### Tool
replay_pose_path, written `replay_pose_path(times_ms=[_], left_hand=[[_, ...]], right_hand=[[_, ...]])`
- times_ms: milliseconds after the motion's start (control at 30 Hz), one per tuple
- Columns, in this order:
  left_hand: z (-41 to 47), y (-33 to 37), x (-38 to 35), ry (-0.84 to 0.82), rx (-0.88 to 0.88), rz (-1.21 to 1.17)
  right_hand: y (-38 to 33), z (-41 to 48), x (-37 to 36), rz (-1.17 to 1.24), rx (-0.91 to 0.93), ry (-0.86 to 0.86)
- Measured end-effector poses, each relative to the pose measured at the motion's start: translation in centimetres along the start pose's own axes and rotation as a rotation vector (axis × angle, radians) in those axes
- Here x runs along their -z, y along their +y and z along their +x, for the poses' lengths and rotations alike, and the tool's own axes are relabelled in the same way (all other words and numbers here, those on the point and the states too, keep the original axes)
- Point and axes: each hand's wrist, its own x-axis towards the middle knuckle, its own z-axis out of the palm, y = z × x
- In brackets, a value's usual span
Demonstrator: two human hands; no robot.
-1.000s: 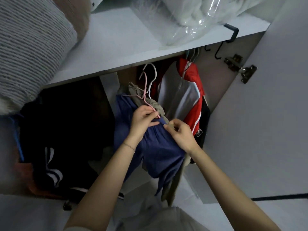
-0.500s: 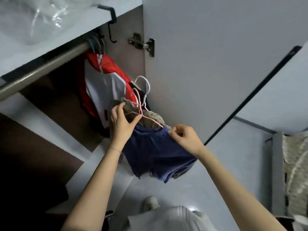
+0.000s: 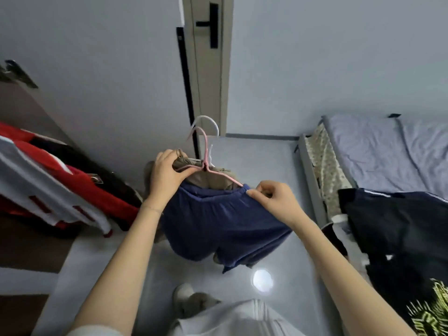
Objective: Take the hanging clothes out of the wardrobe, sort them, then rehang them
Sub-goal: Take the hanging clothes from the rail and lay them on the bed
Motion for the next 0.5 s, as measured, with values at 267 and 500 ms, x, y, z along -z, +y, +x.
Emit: replay_pose_path(times_ms=[267,500], left_hand=[[1.4,15.4,-14.8,-0.283,-0.063,-0.279],[2.3,30.2,-27.0,-0.546,-0.147,-0.492]], right_hand=[[10.3,-9.0,13.1,-0.072,-0.195,0.417],[17.0,-15.4,23.4,-0.13,-0.453,0.693]])
